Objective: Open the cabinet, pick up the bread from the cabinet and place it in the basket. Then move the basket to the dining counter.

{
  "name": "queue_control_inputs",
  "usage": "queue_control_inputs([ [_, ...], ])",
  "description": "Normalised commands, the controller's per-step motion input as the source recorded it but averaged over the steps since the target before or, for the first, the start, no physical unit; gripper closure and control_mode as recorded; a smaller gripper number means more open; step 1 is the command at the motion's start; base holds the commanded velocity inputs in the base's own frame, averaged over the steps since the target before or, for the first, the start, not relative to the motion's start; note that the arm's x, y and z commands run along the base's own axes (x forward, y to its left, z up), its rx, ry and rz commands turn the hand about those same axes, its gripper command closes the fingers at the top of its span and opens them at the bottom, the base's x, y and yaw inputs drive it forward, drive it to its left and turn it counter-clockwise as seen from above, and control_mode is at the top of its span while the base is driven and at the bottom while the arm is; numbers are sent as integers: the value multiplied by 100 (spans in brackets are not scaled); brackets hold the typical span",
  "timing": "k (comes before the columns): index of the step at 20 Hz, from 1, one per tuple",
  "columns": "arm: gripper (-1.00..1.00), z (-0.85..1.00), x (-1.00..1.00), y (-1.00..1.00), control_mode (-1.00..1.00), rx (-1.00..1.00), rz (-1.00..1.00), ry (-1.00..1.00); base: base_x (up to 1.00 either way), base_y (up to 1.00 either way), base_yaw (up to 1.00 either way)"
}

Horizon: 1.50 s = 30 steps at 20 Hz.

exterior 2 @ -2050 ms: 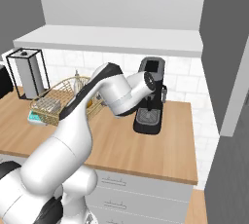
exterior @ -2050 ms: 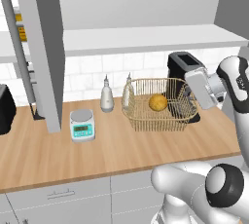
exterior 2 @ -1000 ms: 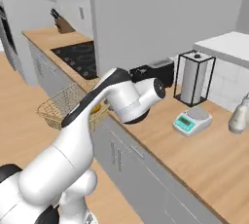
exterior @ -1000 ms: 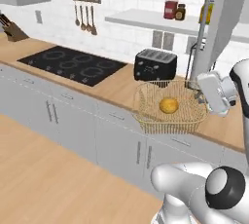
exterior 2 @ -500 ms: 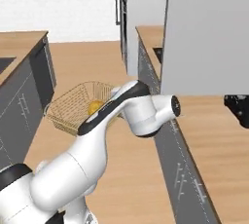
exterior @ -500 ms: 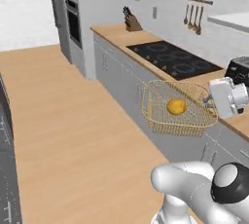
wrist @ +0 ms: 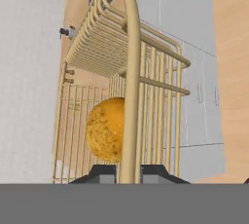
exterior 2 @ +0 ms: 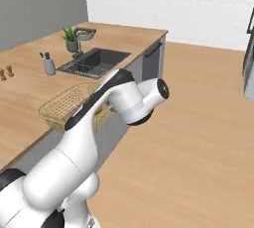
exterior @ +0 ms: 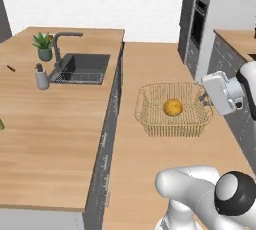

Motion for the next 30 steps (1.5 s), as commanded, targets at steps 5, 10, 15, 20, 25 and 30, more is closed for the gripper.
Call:
queue_control_inputs([
  [5,100,0,0,0,100,0,0,0,-38,85,84],
  [10,100,0,0,0,100,0,0,0,-58,91,65],
  [15,100,0,0,0,100,0,0,0,-68,100,29],
  [20,100,0,0,0,100,0,0,0,-49,100,11],
  [25,100,0,0,0,100,0,0,0,2,100,-12],
  [30,100,0,0,0,100,0,0,0,20,100,-24],
])
